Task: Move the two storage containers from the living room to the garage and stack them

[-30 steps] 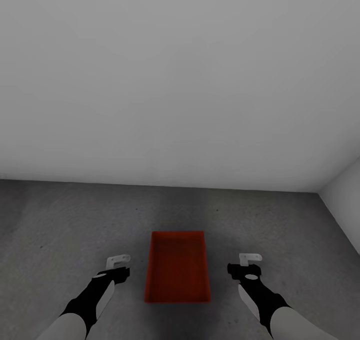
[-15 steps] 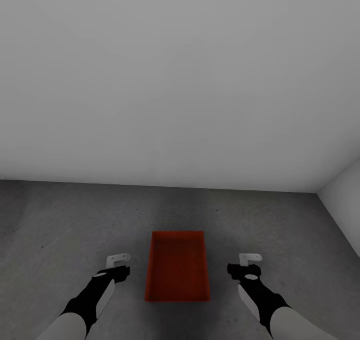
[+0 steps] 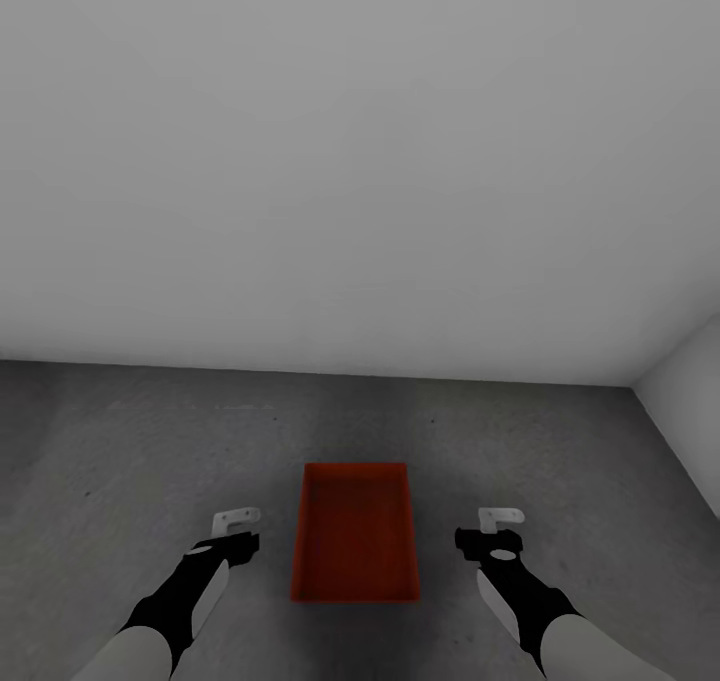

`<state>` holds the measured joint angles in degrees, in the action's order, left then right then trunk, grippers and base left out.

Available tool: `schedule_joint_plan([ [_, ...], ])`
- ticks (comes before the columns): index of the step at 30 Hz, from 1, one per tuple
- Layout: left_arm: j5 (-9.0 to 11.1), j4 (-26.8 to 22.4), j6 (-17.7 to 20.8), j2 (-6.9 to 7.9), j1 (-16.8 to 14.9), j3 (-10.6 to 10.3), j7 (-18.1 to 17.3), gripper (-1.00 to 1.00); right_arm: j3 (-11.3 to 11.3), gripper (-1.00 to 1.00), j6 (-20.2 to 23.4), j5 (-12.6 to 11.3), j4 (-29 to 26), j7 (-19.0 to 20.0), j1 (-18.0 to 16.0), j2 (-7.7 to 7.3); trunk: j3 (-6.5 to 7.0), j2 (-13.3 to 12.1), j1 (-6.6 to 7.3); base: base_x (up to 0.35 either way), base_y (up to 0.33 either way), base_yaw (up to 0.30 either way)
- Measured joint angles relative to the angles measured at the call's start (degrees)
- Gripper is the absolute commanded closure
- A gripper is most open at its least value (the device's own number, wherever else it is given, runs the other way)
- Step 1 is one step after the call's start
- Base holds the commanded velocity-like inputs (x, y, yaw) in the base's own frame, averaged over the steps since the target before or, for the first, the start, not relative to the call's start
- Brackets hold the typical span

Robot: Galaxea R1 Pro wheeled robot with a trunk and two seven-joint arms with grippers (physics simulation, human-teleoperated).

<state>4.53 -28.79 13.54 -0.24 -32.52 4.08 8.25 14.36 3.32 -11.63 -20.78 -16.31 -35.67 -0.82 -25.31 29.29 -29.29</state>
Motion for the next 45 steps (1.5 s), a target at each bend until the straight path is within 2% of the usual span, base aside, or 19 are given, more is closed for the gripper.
schedule_joint_plan([
  [16, 0.0, -0.1, -0.1, 0.00, 0.0, 0.0, 0.0, -1.00, 0.0, -1.00, -0.3, 0.1, 0.0, -0.1, 0.0, 0.00, 2.89, -6.4, 3.52, 0.000, 0.000, 0.000],
  [45, -0.2, 0.0, 0.1, 0.00, 0.0, -0.3, -0.5, -1.00, 0.1, -1.00, -0.1, 0.1, 0.0, 0.0, 0.0, -0.09, 2.90, -6.5, 3.53, 0.000, 0.000, 0.000],
])
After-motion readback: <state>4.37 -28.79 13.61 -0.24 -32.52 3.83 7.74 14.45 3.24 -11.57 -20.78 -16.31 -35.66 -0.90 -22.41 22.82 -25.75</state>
